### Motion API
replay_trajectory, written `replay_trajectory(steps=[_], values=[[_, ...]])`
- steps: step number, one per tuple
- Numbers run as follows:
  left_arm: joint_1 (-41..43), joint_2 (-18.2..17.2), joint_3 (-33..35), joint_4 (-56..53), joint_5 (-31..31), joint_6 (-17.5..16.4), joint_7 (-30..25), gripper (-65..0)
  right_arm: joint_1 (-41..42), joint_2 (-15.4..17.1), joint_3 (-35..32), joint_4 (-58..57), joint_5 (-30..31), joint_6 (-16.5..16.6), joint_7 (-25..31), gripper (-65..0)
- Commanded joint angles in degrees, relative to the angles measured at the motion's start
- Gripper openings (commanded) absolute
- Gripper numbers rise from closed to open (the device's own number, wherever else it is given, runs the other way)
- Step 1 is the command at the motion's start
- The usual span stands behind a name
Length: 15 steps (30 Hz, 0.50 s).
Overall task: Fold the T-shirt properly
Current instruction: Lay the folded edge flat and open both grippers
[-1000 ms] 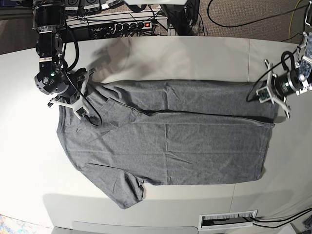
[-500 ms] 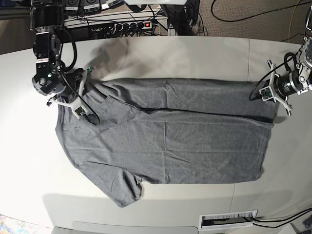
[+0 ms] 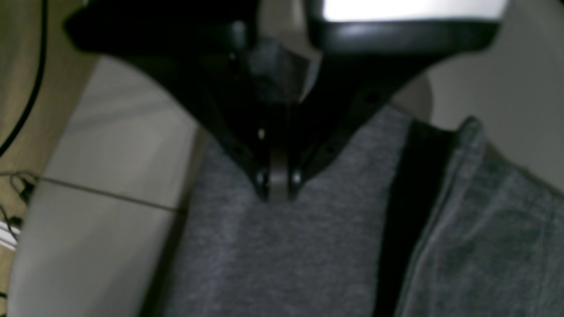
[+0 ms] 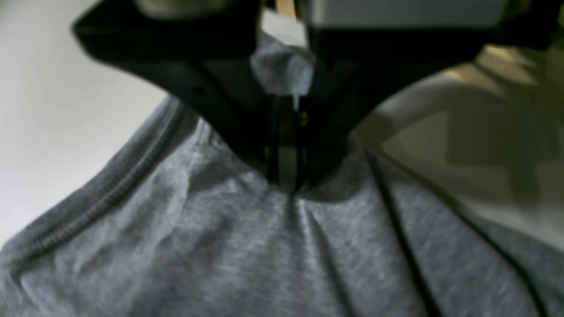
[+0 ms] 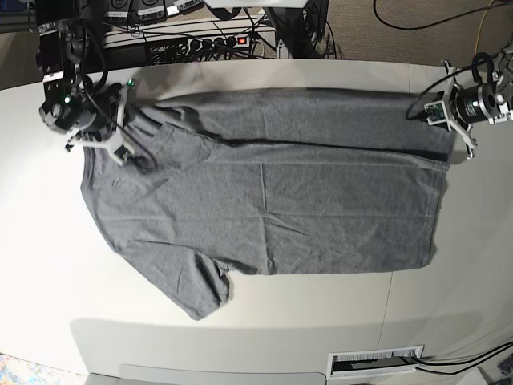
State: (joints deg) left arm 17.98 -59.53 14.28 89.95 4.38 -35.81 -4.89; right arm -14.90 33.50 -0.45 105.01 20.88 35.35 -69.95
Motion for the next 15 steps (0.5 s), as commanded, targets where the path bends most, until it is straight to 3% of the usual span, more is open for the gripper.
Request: replay_trajectory(steps=[1, 10, 15], values=[[2.43, -0.81, 0.96, -0.31, 4.35, -4.19, 8.0, -65.0, -1.33, 0.96, 0.07, 0.72, -0.35, 0.48, -2.47, -65.0], [9.84, -2.64, 0.94, 4.85, 4.39, -4.19, 11.96, -65.0, -6.58, 0.96, 0.66, 4.28, -3.39, 0.46, -2.71, -65.0], [9.97, -3.52, 0.5, 6.78, 4.33, -4.19, 12.0, -65.0, -6.69, 0.96, 2.64, 6.1, -3.39, 0.44, -0.92, -65.0]])
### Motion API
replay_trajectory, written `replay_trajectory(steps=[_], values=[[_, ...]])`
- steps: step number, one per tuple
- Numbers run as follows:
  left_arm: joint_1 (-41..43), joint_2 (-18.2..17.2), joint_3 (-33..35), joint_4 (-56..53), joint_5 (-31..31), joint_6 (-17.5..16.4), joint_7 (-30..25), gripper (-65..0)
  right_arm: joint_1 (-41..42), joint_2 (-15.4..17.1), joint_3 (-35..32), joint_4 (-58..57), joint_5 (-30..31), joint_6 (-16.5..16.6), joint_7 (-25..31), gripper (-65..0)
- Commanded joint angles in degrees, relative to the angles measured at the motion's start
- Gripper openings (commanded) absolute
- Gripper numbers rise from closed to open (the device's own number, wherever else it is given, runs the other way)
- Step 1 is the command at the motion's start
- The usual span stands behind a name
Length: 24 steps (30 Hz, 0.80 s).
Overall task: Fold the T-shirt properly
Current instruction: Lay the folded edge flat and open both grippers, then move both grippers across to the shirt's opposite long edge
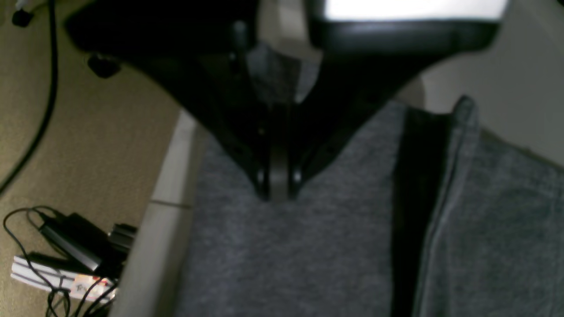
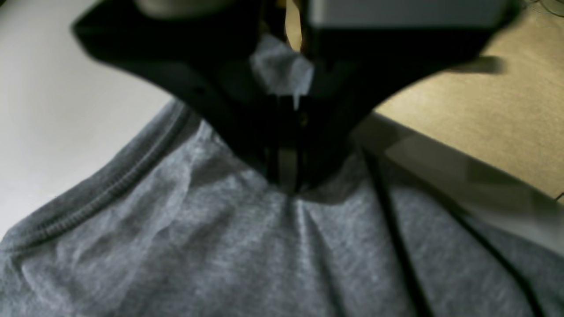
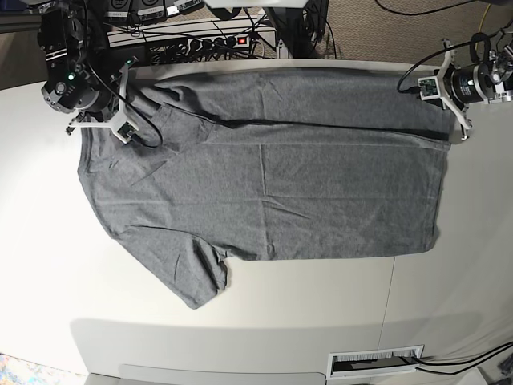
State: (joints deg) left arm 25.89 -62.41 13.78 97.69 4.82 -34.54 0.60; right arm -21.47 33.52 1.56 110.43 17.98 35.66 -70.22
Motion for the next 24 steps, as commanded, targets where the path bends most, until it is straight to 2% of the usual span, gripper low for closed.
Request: replay_trajectory(steps=[1, 4, 8, 11, 15, 19, 24], values=[[2.05, -1.16, 0.92, -0.02, 3.41, -5.46, 6.6, -65.0, -0.11, 0.94, 1.31, 1.07, -0.46, 0.13, -0.07, -65.0], [2.03, -3.63, 0.76, 3.74, -0.61, -5.44, 8.15, -65.0, -0.11, 0.92, 3.63, 1.86, -0.28, 0.11, 1.75, -65.0], [2.03, -6.4, -1.38, 7.89, -4.02, -0.98, 9.09, -65.0, -0.11, 0.92, 7.19, 2.95, 2.67, 0.11, 4.37, -65.0], [1.68, -6.62, -5.55, 9.14, -4.04, 0.68, 9.05, -65.0, -0.09, 0.92, 10.21, 3.78, 4.39, 0.11, 6.23, -65.0], [0.31, -6.25, -11.82, 9.29, -6.84, 5.22, 8.83, -65.0, 0.66, 0.92, 14.14, 4.13, 6.69, 0.11, 9.38, -65.0], [-4.79, -3.52, -15.08, 7.23, -11.47, 10.88, 8.66, -65.0, 3.54, 0.28, 16.85, 4.13, 9.2, 0.11, 10.62, -65.0], [-15.47, 4.57, -15.08, -4.83, -18.32, 11.15, 7.21, -65.0, 7.41, -1.05, 16.98, 4.0, 8.09, 0.15, 10.67, -65.0]])
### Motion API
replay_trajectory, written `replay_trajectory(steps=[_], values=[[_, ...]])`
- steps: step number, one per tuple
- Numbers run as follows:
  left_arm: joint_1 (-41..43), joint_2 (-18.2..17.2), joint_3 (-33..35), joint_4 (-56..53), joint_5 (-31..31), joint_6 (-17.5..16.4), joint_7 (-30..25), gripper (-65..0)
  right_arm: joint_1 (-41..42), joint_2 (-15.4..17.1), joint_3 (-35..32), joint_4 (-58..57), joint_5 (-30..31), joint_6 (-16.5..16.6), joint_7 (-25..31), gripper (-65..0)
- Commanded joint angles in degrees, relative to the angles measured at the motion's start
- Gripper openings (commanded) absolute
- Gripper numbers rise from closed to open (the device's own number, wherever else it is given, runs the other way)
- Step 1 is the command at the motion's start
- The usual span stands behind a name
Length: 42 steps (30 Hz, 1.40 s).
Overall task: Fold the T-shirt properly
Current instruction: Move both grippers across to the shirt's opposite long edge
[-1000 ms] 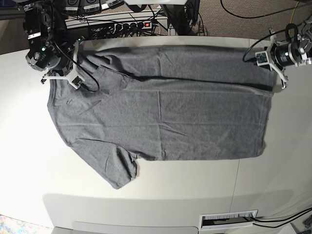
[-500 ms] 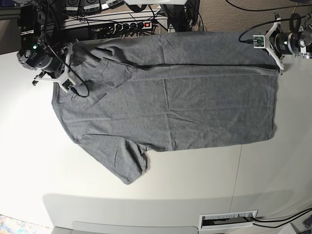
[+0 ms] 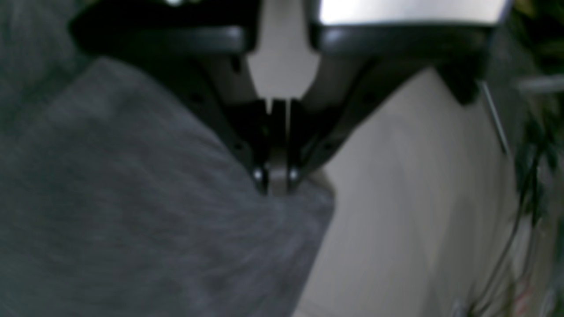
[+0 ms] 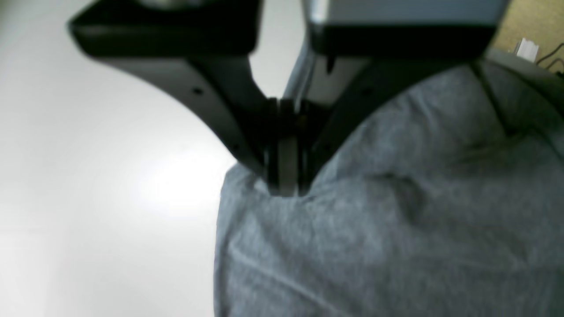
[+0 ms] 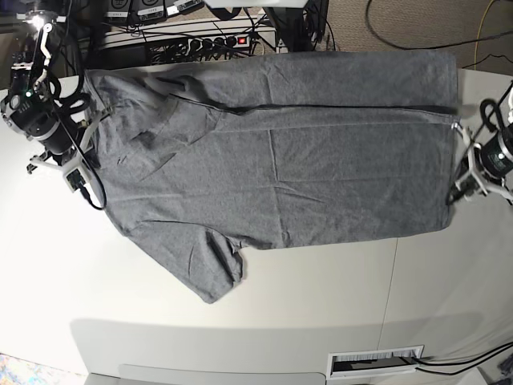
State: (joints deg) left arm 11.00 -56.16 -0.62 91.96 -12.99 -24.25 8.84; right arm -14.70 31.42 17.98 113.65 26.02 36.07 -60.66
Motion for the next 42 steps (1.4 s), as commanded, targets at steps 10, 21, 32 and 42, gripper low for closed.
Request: replay_trajectory(steps=[10, 21, 32, 42], values=[[-19.65, 10.05, -0.68, -25.4, -9.35, -1.29, -5.88, -51.5, 5.7, -2.29, 0.57, -3.21, -3.58, -0.31, 2.89, -55.0], [-30.93, 15.65, -0.66, -41.44, -14.56, -8.92, 2.21, -41.5, 7.28, -2.21, 0.57, -5.51, -3.52, -0.31, 3.28, -45.8], [-32.11, 19.96, -0.66, -44.52, -12.61, -8.55, 4.79, -40.5, 7.26, -2.19, 0.57, -5.49, -3.5, -0.31, 3.19, -45.8], [-31.95, 22.82, -0.66, -44.52, -5.62, -5.84, 3.58, -40.5, 7.26, -2.21, 0.57, -5.42, -2.91, -0.31, 3.1, -45.8]])
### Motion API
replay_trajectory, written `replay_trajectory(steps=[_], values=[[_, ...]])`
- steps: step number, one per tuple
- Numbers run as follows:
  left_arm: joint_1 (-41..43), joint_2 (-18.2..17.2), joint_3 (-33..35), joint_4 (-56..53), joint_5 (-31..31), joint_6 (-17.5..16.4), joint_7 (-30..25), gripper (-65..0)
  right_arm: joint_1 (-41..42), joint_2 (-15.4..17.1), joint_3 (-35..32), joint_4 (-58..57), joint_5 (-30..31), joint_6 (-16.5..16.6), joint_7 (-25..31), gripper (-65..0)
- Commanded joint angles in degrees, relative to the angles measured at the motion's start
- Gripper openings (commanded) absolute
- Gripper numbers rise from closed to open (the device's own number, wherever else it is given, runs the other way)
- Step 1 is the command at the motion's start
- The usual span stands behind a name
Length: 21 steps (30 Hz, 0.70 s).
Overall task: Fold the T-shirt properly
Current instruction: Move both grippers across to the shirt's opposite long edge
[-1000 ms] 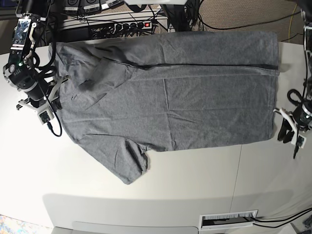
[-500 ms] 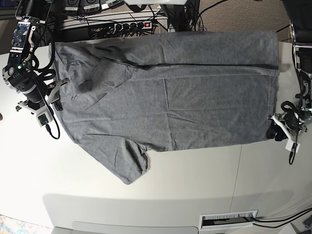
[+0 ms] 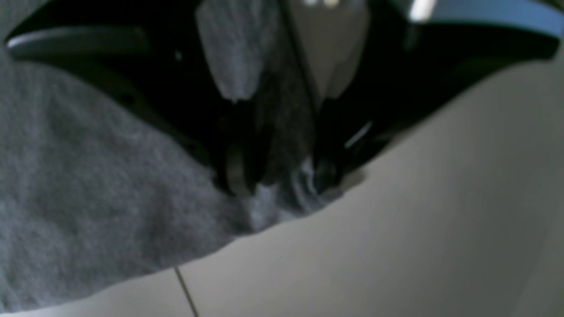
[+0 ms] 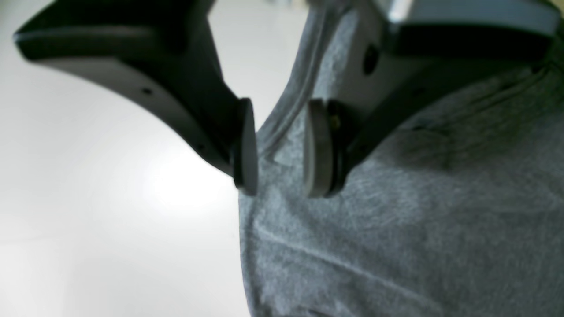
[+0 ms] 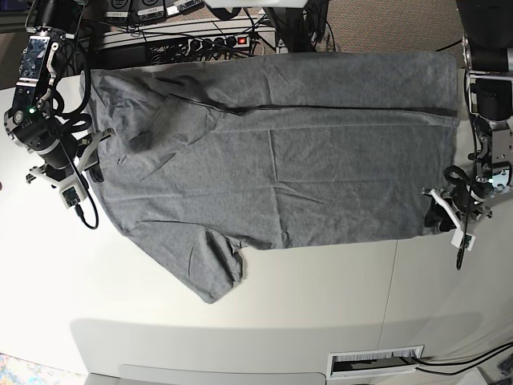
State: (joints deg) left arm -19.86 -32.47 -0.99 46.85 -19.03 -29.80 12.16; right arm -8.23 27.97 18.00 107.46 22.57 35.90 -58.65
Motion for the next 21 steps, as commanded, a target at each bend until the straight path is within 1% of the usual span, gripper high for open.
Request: replay_trajectory(steps=[1, 4, 5, 6, 10, 11, 14, 16, 18, 21], values=[[-1.31, -1.05, -0.28, 0.66, 0.39, -0.5, 0.2, -40.5, 0.79, 1.27, 0.55, 0.81, 0.52, -0.13, 1.09, -45.8], [-2.64, -2.4, -0.28, 0.68, -1.03, -4.11, -0.11, -40.5, 0.79, 1.27, 0.55, 0.81, 0.5, -0.13, 1.07, -45.8], [-3.15, -2.95, -0.28, 0.68, -2.25, -4.81, -0.04, -40.5, 0.79, 1.27, 0.55, 0.81, 0.5, -0.13, 1.03, -45.8], [-3.56, -3.48, -0.28, 0.68, -3.5, -4.81, 0.07, -40.5, 0.81, 1.27, 0.55, 0.81, 0.52, -0.13, 1.07, -45.8], [-4.26, -5.35, -0.28, 0.68, -7.3, -4.48, 0.31, -40.5, 0.81, 1.25, 0.55, 0.81, 0.52, -0.13, 1.22, -45.8], [-4.26, -5.64, -0.28, 0.68, -7.69, -3.96, 0.28, -40.5, 0.81, 1.25, 0.55, 0.81, 0.52, -0.13, 1.31, -45.8], [-4.04, -5.42, -0.28, 0.66, -7.63, 0.02, -0.35, -40.5, 0.81, 1.27, 0.55, 0.81, 0.52, -0.13, 1.27, -45.8], [-3.78, -4.92, -0.28, 0.63, -7.61, 0.42, -0.57, -40.5, 0.81, 1.25, 0.55, 0.81, 0.55, -0.13, 1.27, -45.9], [-3.63, -4.13, -0.28, 0.61, -6.6, 0.37, -0.57, -40.5, 0.81, 1.25, 0.55, 0.81, 0.55, -0.13, 1.27, -45.8], [-3.65, -2.69, -0.28, 0.61, -2.43, 0.2, -0.57, -40.5, 0.81, 1.25, 0.55, 0.81, 0.52, -0.13, 0.5, -45.8]])
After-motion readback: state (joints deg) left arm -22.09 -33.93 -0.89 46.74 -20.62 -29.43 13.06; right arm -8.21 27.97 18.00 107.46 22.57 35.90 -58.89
